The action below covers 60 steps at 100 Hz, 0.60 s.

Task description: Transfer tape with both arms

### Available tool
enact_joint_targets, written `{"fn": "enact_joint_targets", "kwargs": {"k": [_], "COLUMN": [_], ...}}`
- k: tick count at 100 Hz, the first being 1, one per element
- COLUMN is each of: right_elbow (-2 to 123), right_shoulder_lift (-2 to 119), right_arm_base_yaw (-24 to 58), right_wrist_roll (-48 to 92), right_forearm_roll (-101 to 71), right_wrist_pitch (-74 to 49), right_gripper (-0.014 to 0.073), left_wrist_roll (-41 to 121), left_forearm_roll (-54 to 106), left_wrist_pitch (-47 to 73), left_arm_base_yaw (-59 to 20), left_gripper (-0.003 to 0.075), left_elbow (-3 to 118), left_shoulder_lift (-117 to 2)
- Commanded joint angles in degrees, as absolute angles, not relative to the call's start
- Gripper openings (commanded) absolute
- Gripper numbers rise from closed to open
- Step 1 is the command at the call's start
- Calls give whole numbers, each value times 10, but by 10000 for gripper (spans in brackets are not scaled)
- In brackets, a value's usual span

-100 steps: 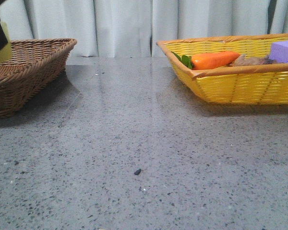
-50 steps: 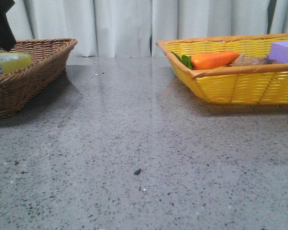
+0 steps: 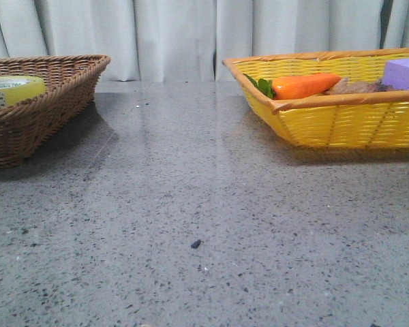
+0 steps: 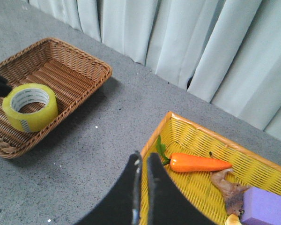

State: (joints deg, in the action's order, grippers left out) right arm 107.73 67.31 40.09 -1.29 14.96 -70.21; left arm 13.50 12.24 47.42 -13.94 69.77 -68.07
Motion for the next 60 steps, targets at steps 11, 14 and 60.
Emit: {"fn": "enact_joint_targets", "kwargs": {"k": [11, 14, 60], "right_elbow": [951, 926, 570], "right_shoulder_lift": [556, 537, 270], "right_arm_base_yaw": [399, 399, 399], "right_wrist_roll": [-33, -33, -53], "right_forearm_roll": [167, 167, 171], "right_wrist_pitch": [-581, -563, -401], "right_gripper": [-74, -74, -74], "left_wrist_roll": [130, 130, 130], "left_forearm_roll": [153, 154, 159], "left_wrist_pitch": [445, 436, 327], "left_arm_base_yaw": [-137, -137, -137], "left_gripper": [-20, -20, -21], "left_elbow": [683, 674, 434], "left_shoulder_lift": [-577, -558, -297]}}
